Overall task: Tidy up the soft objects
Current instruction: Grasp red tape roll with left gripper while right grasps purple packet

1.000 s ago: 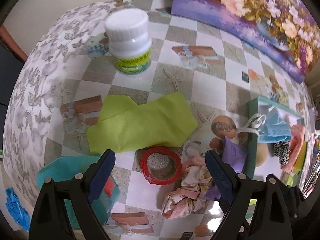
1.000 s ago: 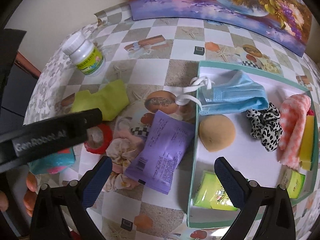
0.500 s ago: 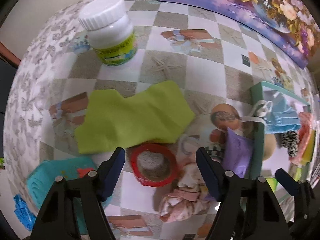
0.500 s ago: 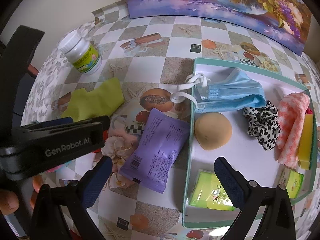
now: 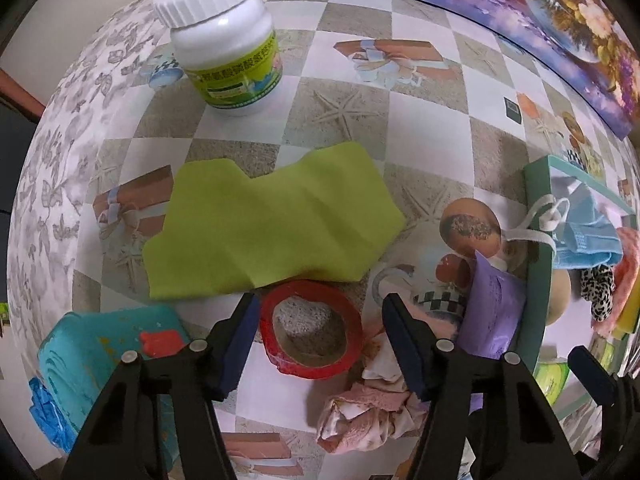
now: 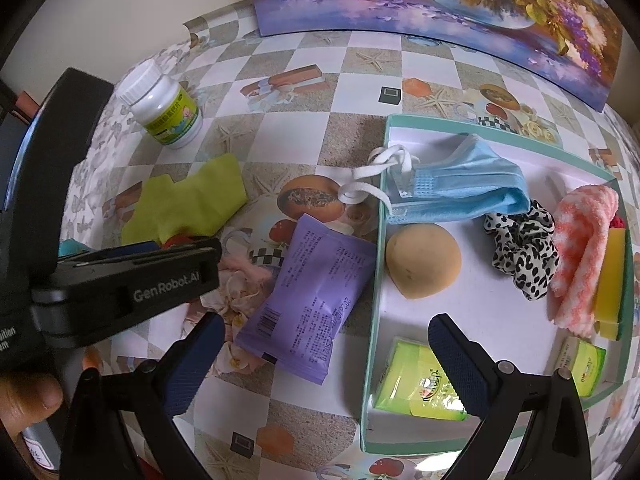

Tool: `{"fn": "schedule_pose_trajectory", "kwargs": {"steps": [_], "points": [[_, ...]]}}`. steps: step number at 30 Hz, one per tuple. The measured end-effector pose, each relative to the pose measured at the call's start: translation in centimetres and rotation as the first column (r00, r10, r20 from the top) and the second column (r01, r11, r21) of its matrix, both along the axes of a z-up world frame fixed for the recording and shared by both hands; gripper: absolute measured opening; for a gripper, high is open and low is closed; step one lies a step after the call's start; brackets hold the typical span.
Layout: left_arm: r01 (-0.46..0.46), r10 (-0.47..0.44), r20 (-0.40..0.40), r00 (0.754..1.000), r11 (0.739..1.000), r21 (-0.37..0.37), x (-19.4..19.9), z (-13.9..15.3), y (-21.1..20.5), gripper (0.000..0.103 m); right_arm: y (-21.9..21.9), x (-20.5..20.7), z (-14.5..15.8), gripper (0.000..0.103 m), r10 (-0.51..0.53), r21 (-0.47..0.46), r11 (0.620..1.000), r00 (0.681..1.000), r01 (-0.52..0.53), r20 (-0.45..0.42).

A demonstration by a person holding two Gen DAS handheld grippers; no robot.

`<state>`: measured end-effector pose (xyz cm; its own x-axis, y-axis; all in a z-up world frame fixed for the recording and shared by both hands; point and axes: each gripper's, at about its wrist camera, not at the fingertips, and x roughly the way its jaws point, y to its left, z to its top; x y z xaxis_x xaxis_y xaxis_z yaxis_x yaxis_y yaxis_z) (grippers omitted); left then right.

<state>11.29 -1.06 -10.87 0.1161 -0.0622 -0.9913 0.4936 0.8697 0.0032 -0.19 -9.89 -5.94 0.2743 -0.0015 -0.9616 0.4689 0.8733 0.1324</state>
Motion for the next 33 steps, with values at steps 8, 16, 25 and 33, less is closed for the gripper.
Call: {"fn": "schedule_pose_trajectory", "kwargs": {"steps": [8,16,25,33], "points": [[0.016,-0.016,0.029,0.999,0.999,0.030,0.3,0.0,0.8,0.053,0.4,0.2,-0.1,0.097,0.016,0.007,1.000,1.000,-0.016,0.007],[0.039,-0.042,0.055,0.998,0.997,0.059,-0.4,-0.4,0.5,0.053,1.2,0.8,-0.5,0.087,0.041,0.045,0.998,0.998,-0.042,0.038],[0.017,-0.017,0.032,0.999,1.000,0.020,-0.1,0.0,0.5,0.053,2.0,1.1,1.0,0.078,0.061,0.023,0.998,0.995,-0.062,0.075],[0.018,-0.018,0.022,1.000,1.000,0.009,0.5,0.1,1.1,0.053,2.1,1.6,-1.1,0.073,0.061,0.051,0.997,0.998,-0.062,0.021]]}}
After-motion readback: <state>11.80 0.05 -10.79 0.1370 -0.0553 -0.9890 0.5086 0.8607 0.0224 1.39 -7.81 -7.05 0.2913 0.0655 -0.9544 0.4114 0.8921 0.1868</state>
